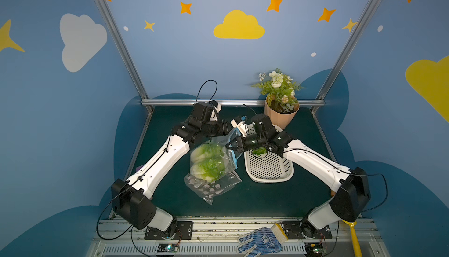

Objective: Open the zip-top bag and take out the chinese cabbages
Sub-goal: Adjust the zipper food storage bag at the center of the board.

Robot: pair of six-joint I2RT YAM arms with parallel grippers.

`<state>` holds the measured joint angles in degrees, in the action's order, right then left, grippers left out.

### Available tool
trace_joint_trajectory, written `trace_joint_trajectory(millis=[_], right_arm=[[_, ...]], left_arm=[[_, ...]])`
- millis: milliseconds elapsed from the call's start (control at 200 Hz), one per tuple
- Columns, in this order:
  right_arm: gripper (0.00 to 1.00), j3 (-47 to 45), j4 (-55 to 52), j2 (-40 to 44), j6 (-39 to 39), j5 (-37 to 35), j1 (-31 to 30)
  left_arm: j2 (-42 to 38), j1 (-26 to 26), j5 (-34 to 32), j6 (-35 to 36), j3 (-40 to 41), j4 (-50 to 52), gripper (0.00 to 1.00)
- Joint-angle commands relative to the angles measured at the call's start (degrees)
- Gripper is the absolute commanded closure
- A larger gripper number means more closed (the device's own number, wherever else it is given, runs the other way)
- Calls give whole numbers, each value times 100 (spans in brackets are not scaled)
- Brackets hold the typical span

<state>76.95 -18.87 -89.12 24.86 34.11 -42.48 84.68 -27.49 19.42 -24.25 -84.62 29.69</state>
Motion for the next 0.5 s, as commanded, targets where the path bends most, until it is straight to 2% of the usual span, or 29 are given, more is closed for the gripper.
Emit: trace_joint_trajectory(millis=[0, 135, 260, 405, 456, 496], right_arm=[[100, 164, -81, 263, -121, -45, -9], [100, 136, -212, 398, -218, -157, -2], [100, 80, -249, 475, -254, -184, 37], [100, 24, -248, 508, -263, -152, 142], [100, -20, -253, 518, -267, -158, 189], [100, -57, -274, 525, -267, -149, 213]], left_arm=[[-110, 274, -263, 88, -230, 95, 40], [-553, 688, -528, 182, -124, 232, 37], [-1108, 1002, -935, 313, 342, 678, 37], [-1699, 1481, -897, -66, 1478, 1036, 37], [-1852, 1656, -767, -293, 1954, 997, 38], [-1958, 1772, -425, -485, 2374, 843, 38]])
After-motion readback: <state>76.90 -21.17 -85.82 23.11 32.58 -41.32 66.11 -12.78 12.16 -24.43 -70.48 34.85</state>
